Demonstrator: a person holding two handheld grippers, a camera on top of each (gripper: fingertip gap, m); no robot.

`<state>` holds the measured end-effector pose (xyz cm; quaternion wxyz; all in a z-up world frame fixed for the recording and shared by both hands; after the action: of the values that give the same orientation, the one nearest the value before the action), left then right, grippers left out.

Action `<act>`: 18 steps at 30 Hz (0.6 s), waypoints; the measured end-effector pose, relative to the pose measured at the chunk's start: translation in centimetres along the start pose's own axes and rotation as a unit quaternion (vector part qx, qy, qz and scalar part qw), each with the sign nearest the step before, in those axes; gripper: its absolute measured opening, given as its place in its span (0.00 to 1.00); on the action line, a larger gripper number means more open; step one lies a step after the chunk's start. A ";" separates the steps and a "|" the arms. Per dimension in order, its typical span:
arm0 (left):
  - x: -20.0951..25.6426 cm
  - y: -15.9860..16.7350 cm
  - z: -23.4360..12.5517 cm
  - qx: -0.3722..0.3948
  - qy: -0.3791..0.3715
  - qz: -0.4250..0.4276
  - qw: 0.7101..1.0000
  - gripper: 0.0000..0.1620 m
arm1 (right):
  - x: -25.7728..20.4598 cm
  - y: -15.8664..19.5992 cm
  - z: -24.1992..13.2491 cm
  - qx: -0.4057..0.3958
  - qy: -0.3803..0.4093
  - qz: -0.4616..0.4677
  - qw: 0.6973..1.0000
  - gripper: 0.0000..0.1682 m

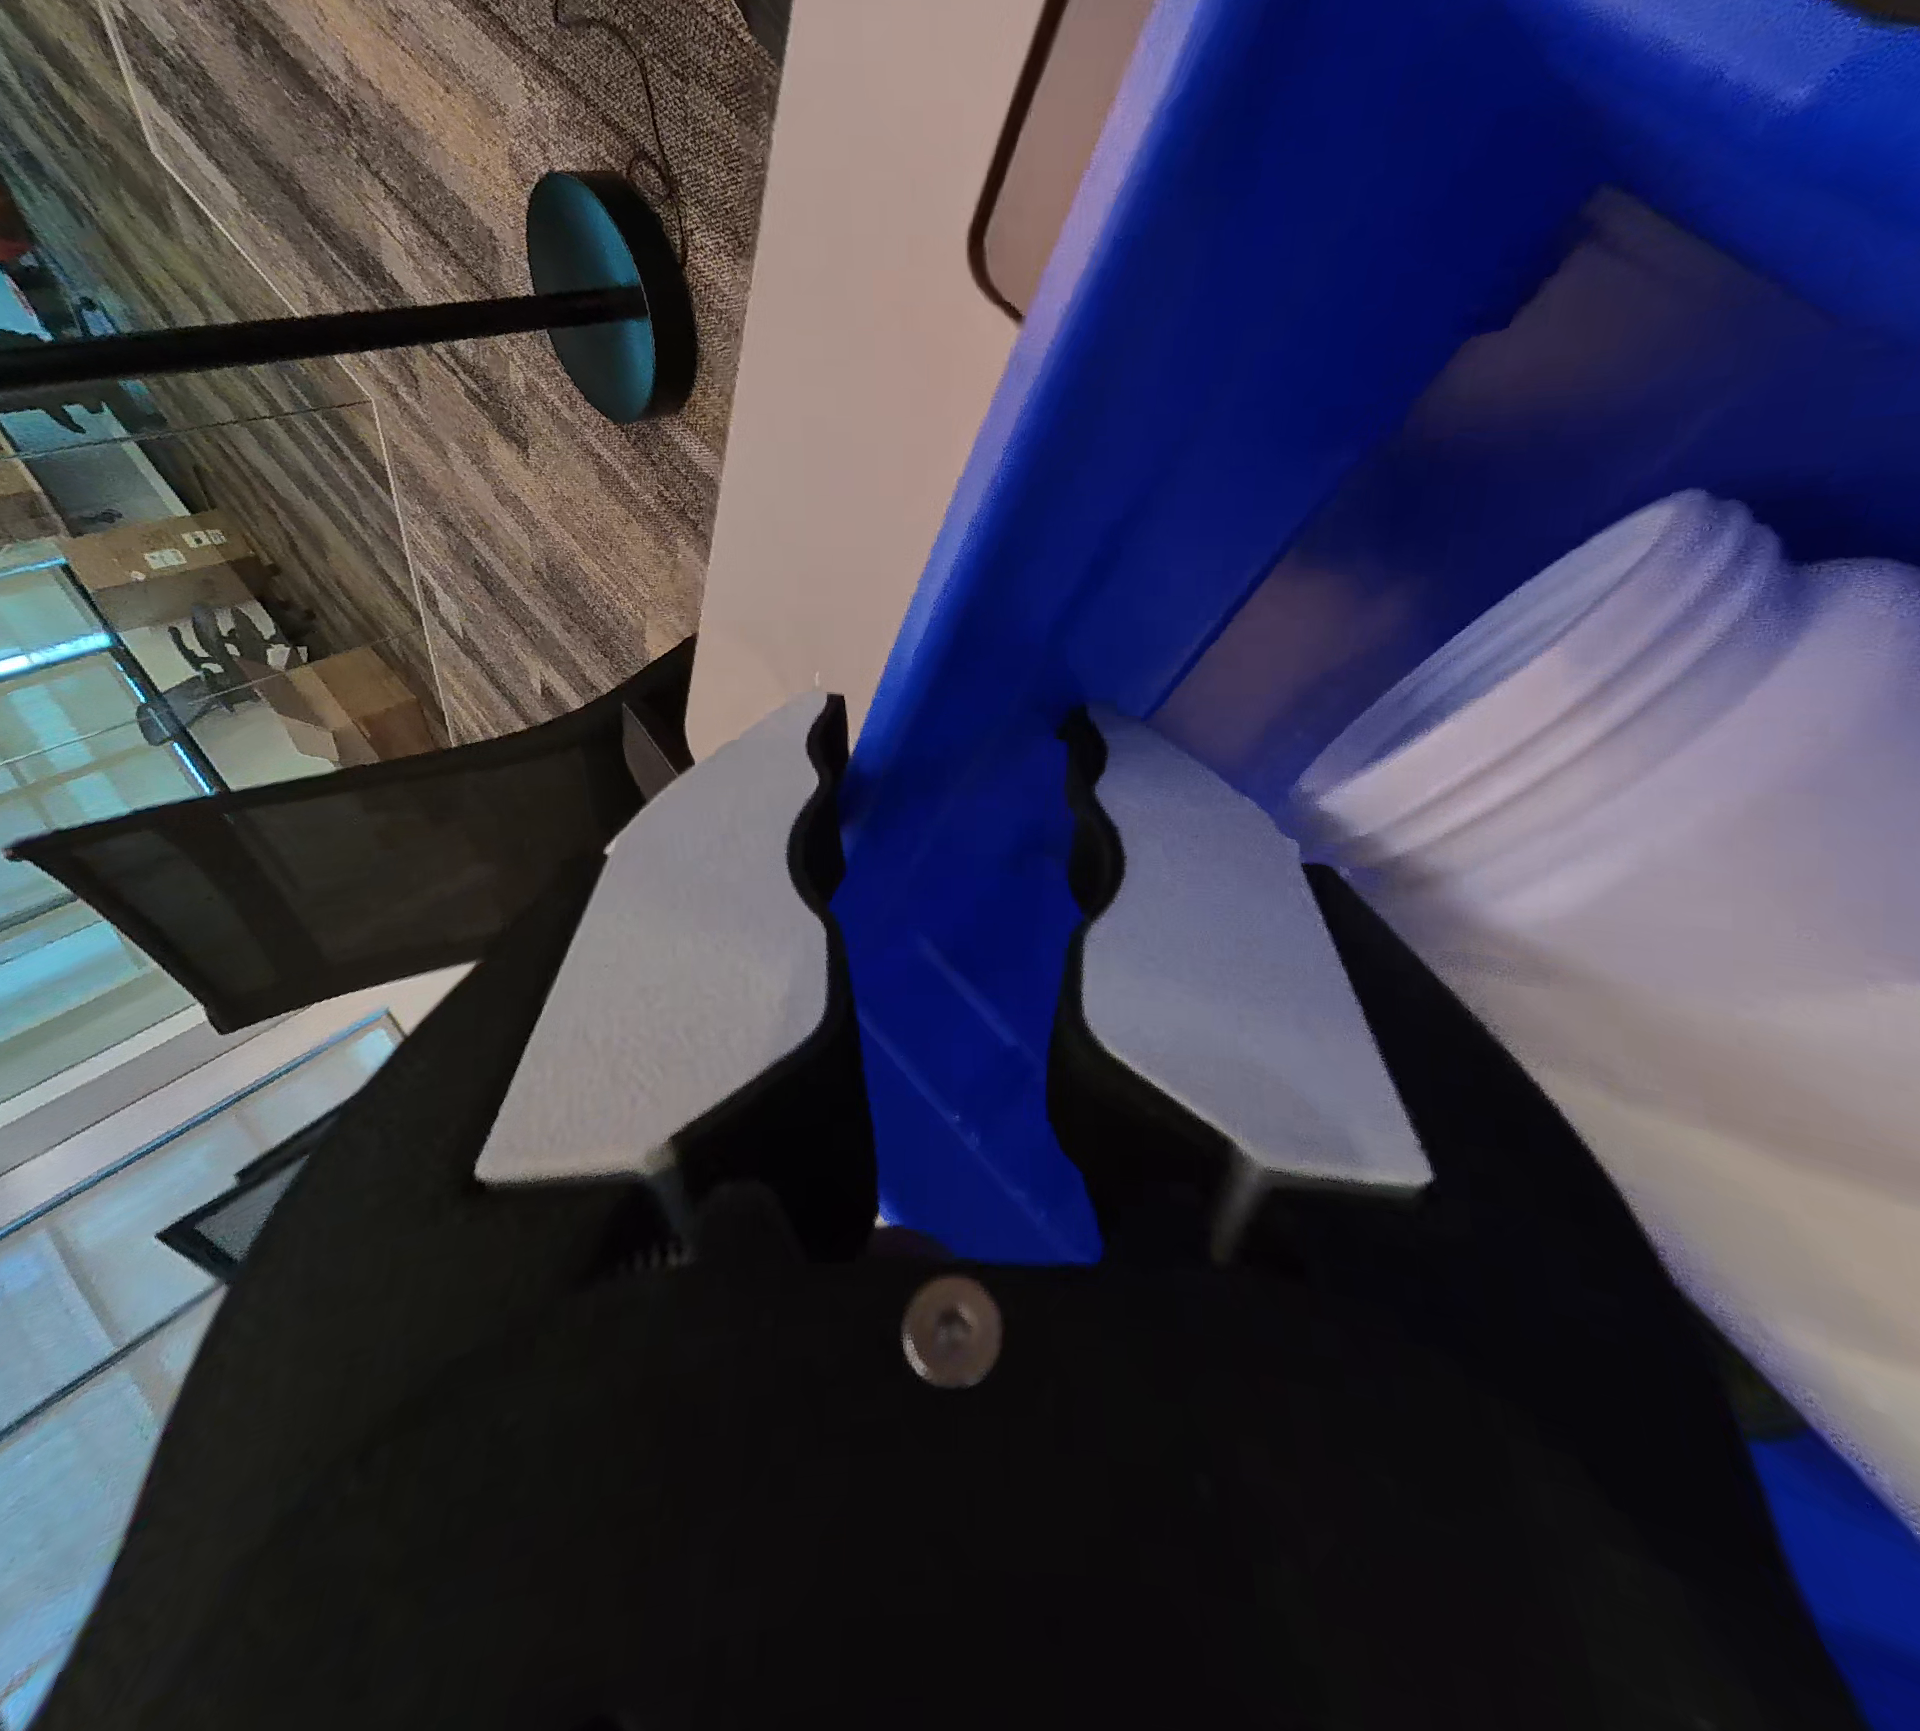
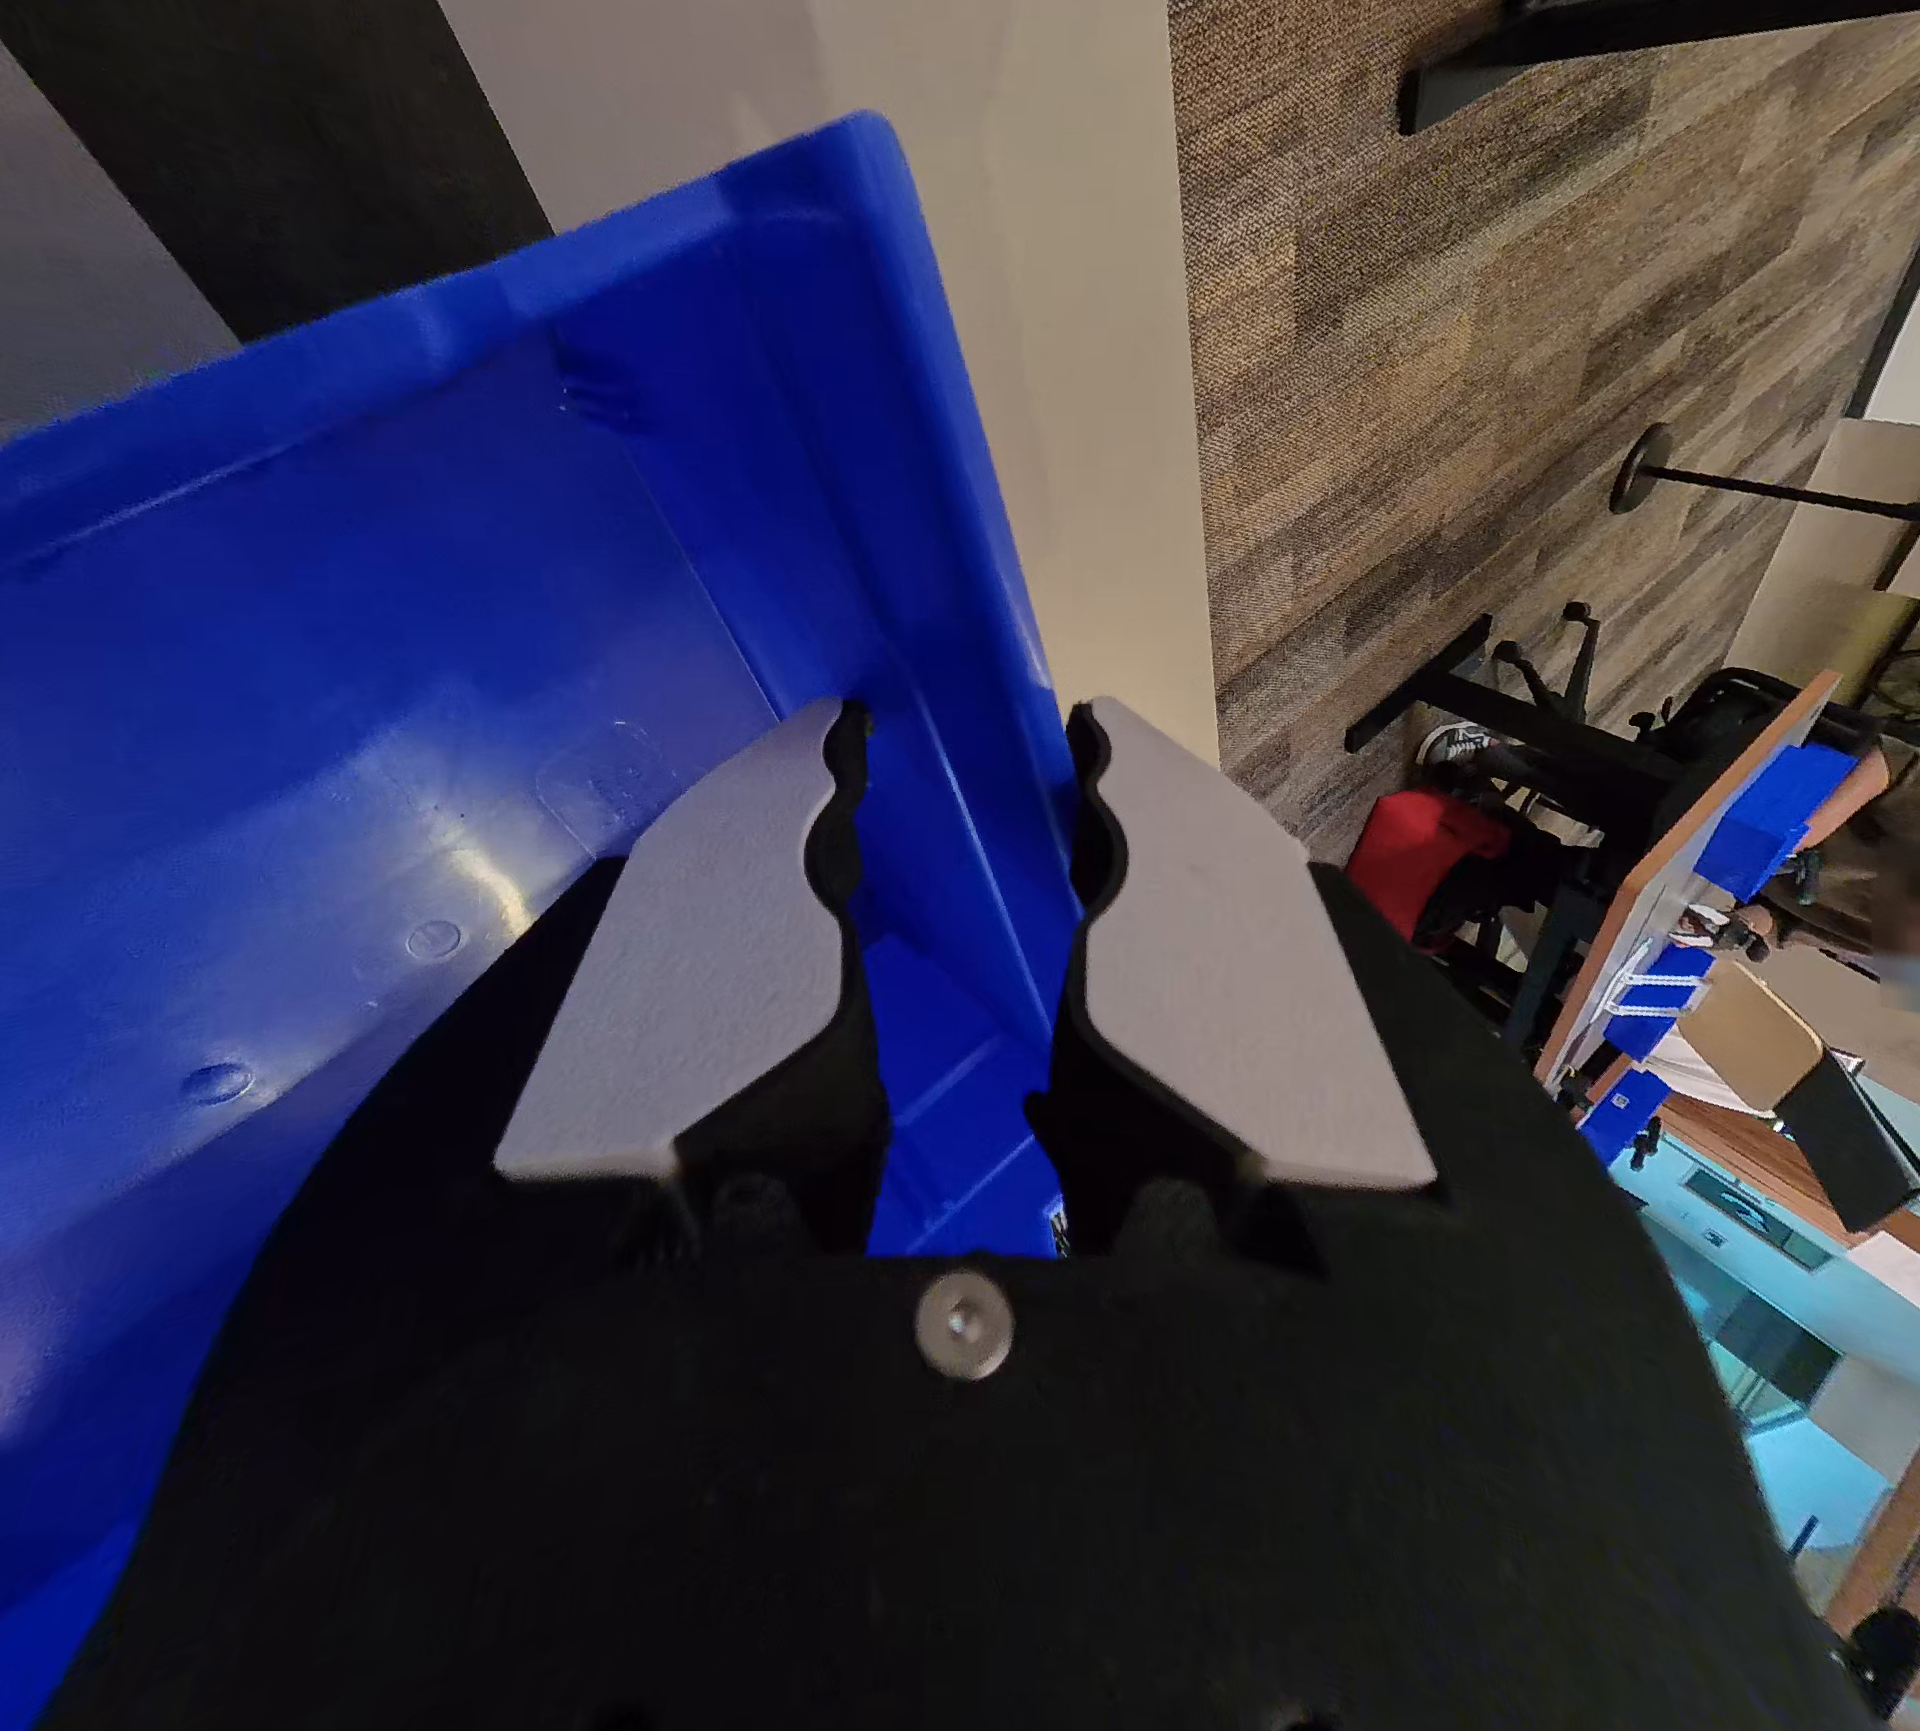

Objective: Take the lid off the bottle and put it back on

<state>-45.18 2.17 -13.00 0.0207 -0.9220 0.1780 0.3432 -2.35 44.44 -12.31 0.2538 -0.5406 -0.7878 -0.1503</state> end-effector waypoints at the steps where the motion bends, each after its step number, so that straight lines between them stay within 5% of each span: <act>1: -0.2 -0.1 0.2 -0.006 -0.003 -0.006 1.000 0.25 | 0.0 0.0 0.0 -0.002 0.000 0.001 1.000 0.23; 8: -0.4 0.2 0.4 0.021 0.002 -0.006 1.000 0.29 | -0.3 0.2 -0.1 0.011 0.035 0.028 0.999 0.26; 11: -0.9 1.2 -0.6 0.040 0.005 -0.056 0.998 0.50 | -0.3 1.1 -1.7 0.037 0.072 0.062 0.995 0.28; 18: 2.2 5.7 -11.3 0.284 -0.028 -0.203 0.937 0.45 | -2.6 3.5 -12.8 0.165 0.128 0.149 0.966 0.36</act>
<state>-38.54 -5.64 -5.34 0.3562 -0.8841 0.0763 0.2927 4.67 37.19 -3.30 0.4580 -0.5792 -0.6727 -0.0472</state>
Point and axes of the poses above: each gripper's, where its closed fingertips meet, z out along the fingers, y out of its underside, x = y × z across the jaws, the point moved 10 cm from there along -z, back along the fingers, and after that the axes turned 4 degrees about z, right-handed, at the moved point
